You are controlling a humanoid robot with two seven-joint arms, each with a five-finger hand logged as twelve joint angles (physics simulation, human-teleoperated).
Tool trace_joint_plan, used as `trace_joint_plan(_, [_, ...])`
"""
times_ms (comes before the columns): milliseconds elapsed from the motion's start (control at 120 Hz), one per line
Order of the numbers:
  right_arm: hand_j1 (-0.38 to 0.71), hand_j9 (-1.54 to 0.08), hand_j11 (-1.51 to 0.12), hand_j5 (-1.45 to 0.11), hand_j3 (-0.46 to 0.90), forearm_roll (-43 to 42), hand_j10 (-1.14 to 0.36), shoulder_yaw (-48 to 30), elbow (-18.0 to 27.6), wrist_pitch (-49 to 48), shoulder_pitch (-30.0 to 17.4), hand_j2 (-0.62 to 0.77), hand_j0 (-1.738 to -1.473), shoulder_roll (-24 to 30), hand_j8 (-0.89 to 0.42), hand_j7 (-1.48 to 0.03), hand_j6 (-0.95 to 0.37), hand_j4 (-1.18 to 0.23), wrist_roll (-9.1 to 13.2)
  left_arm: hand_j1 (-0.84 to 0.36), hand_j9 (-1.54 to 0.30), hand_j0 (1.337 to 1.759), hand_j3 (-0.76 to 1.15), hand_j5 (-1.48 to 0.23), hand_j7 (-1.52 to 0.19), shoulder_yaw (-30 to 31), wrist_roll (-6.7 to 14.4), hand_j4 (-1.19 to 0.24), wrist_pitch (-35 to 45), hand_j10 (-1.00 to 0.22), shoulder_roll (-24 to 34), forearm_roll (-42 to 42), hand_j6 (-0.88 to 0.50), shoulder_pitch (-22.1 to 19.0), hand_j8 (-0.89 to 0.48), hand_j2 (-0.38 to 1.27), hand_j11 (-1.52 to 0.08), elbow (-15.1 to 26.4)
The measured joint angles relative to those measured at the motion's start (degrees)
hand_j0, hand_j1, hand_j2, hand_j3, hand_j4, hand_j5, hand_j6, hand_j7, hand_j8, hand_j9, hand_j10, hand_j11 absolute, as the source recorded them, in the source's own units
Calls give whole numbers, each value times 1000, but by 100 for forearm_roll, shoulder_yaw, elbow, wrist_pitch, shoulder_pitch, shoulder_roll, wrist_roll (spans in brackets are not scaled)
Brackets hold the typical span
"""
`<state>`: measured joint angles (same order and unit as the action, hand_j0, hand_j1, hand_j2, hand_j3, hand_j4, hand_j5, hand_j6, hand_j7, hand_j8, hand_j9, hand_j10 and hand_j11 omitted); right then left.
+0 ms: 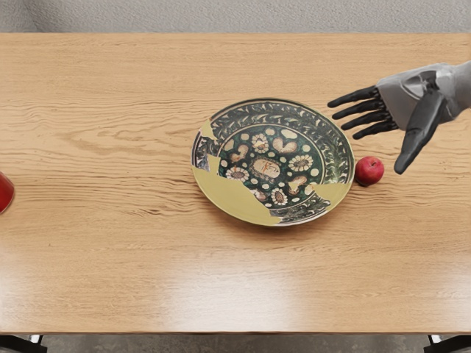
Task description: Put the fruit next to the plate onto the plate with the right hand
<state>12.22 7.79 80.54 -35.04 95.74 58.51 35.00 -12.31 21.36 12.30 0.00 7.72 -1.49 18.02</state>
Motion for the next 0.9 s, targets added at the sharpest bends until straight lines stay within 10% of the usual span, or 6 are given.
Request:
trace_joint_plan(200, [-325, -26, -26, -26, 0, -831, -21, -106, -674, 282, -281, -5, -1658, -146, -21, -26, -22, -21, 0, 339, -11, 1658, 0, -11, -11, 0, 0, -8, 0, -8, 0, 0, -8, 0, -8, 2, -11, 0])
trace_joint_plan(500, [-295, -60, -59, -60, 0, -5237, -49, -314, -168, 4678, -2121, -9, -1658, -1057, -49, -59, -50, -49, 0, 339, -11, 1658, 0, -11, -11, -1, 0, -8, 0, -8, 0, 0, -8, 0, -8, 2, -11, 0])
trace_joint_plan(900, [-212, -151, -151, -151, 0, -5968, -119, -322, 550, 6083, -2788, -21, -1658, -1859, -120, -150, -121, -119, 0, 339, -11, 1658, 0, -11, -11, 0, 0, -8, 0, -8, 0, -1, -8, 0, -8, 2, -11, 0])
